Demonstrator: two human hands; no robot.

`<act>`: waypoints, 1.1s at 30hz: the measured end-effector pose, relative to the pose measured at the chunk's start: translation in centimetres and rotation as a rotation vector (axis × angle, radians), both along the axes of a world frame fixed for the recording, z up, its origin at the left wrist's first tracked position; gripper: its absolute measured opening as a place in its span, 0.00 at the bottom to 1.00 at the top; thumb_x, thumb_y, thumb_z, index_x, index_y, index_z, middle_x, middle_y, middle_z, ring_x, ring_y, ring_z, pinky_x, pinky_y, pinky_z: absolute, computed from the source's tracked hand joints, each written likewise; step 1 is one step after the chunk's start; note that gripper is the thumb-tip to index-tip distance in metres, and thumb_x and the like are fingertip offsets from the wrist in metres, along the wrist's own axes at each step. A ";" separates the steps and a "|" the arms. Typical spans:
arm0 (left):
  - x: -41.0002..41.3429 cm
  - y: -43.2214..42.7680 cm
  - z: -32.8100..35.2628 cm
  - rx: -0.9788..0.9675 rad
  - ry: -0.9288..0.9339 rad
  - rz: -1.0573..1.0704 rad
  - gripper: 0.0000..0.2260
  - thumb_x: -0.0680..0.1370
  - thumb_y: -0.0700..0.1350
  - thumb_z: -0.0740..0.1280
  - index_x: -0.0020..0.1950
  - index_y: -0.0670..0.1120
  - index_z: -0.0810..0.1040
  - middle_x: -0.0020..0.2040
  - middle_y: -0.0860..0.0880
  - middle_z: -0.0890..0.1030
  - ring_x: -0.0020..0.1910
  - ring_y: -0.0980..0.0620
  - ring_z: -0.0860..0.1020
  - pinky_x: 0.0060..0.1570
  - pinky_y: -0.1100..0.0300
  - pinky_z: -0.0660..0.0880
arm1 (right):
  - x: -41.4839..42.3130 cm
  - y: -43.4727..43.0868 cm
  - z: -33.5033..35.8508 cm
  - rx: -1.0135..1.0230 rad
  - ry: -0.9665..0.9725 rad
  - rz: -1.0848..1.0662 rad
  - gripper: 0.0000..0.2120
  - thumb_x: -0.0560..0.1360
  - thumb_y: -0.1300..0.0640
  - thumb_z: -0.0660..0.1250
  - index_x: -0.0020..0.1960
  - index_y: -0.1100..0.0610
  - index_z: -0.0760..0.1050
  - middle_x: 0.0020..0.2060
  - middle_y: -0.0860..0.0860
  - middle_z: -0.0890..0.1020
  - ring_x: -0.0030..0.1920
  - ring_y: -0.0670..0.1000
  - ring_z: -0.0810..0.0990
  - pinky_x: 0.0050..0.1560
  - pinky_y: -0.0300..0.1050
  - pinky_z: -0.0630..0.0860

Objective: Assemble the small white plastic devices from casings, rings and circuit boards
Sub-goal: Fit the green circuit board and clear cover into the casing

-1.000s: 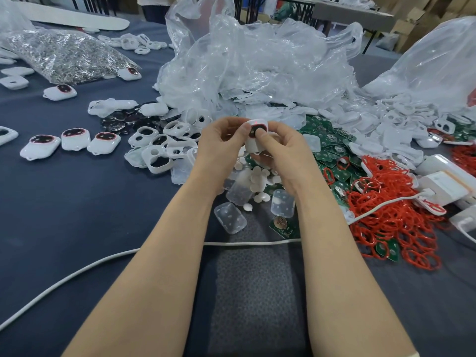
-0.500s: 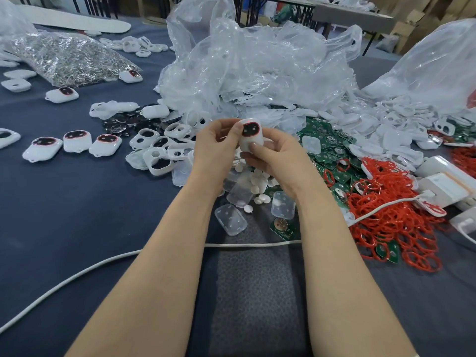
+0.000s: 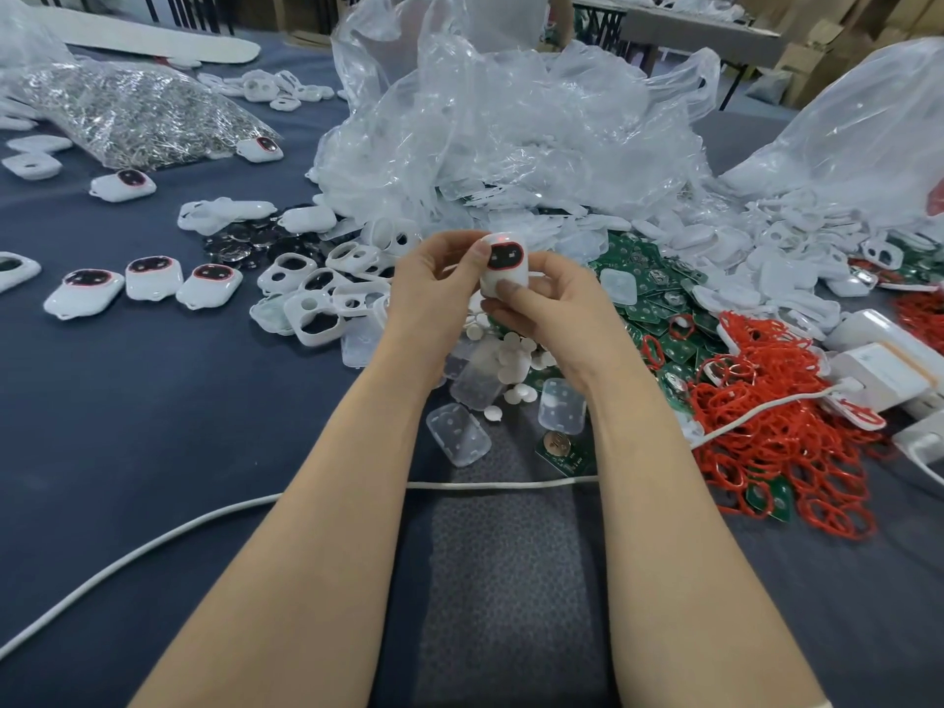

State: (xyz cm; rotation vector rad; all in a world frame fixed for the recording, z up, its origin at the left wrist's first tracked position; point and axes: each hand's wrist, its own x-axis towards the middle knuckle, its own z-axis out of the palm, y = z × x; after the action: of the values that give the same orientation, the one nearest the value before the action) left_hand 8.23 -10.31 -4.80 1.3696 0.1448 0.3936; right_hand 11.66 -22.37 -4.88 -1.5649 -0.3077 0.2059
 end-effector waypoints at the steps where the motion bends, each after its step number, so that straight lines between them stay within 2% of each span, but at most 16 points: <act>1: 0.0 0.0 0.0 -0.003 0.000 0.002 0.06 0.79 0.41 0.66 0.46 0.49 0.80 0.51 0.43 0.83 0.57 0.42 0.80 0.62 0.47 0.75 | 0.0 0.0 0.0 -0.002 0.000 0.000 0.09 0.77 0.63 0.66 0.57 0.60 0.75 0.44 0.56 0.85 0.46 0.52 0.85 0.52 0.44 0.80; 7: 0.3 0.1 -0.2 0.011 0.001 -0.001 0.05 0.79 0.41 0.66 0.47 0.48 0.80 0.49 0.44 0.83 0.56 0.41 0.80 0.59 0.49 0.77 | -0.1 0.0 0.1 -0.033 -0.016 -0.012 0.12 0.78 0.63 0.65 0.60 0.65 0.73 0.49 0.59 0.84 0.47 0.54 0.84 0.53 0.46 0.80; 12: 0.3 0.1 -0.3 0.005 0.001 -0.009 0.05 0.79 0.40 0.66 0.47 0.47 0.80 0.47 0.44 0.82 0.51 0.46 0.81 0.54 0.55 0.78 | 0.0 0.0 0.0 -0.057 -0.036 -0.022 0.12 0.78 0.64 0.65 0.60 0.65 0.74 0.49 0.60 0.83 0.46 0.53 0.84 0.51 0.44 0.81; 17: 0.2 0.2 -0.2 -0.003 0.001 -0.003 0.05 0.79 0.40 0.66 0.46 0.48 0.80 0.49 0.43 0.82 0.54 0.43 0.80 0.58 0.51 0.77 | -0.1 0.0 0.0 -0.039 -0.018 0.004 0.11 0.78 0.64 0.64 0.60 0.64 0.74 0.49 0.58 0.84 0.47 0.53 0.84 0.54 0.46 0.80; 22: 0.2 0.1 -0.2 -0.003 0.004 0.015 0.05 0.79 0.41 0.66 0.46 0.48 0.80 0.49 0.44 0.83 0.56 0.41 0.80 0.60 0.48 0.76 | -0.1 0.1 0.0 -0.030 -0.004 0.025 0.13 0.79 0.65 0.63 0.62 0.65 0.72 0.49 0.58 0.83 0.46 0.50 0.84 0.50 0.40 0.80; 27: 0.3 0.1 -0.3 0.031 0.000 0.000 0.03 0.79 0.41 0.66 0.48 0.47 0.80 0.47 0.45 0.82 0.54 0.44 0.81 0.58 0.51 0.78 | 0.1 0.0 -0.1 -0.043 -0.013 -0.005 0.10 0.78 0.64 0.65 0.59 0.61 0.74 0.47 0.56 0.84 0.45 0.50 0.84 0.50 0.42 0.80; 33: 0.2 0.1 -0.3 0.036 0.000 -0.001 0.04 0.79 0.41 0.66 0.48 0.48 0.80 0.46 0.48 0.82 0.50 0.49 0.81 0.58 0.52 0.78 | 0.2 -0.1 -0.3 -0.024 0.003 -0.004 0.12 0.77 0.63 0.66 0.60 0.62 0.74 0.46 0.56 0.85 0.46 0.51 0.85 0.52 0.43 0.80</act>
State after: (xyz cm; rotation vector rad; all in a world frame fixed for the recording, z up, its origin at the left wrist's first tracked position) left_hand 8.46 -10.18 -5.13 1.4054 0.1378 0.3973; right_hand 11.90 -22.45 -5.18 -1.5892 -0.3007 0.2093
